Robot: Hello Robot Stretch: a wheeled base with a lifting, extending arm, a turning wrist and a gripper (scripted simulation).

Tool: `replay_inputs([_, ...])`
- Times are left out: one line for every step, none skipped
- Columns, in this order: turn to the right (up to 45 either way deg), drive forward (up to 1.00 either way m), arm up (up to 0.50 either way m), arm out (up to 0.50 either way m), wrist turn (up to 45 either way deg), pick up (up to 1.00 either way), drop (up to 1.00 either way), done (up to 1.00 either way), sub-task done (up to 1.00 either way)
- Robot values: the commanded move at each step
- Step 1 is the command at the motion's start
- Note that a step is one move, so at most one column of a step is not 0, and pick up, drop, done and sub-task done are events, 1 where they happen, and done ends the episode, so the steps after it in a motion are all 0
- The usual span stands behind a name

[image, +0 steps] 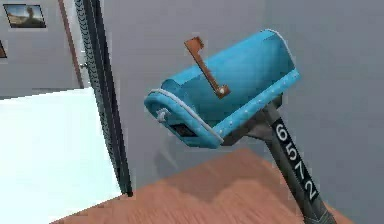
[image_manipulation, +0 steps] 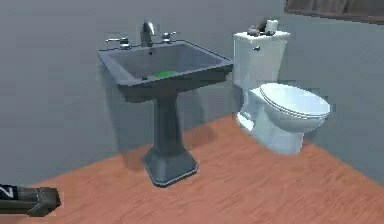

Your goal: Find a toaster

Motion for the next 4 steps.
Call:
replay_inputs([-45.0, 0.0, 0.0, 0.0, 0.0, 0.0, 0.0, 0.0, 0.0])
replay_inputs([-3.0, 0.0, 0.0, 0.0, 0.0, 0.0, 0.0, 0.0, 0.0])
replay_inputs([0.0, 1.0, 0.0, 0.0, 0.0, 0.0, 0.0, 0.0, 0.0])
replay_inputs([0.0, 1.0, 0.0, 0.0, 0.0, 0.0, 0.0, 0.0, 0.0])
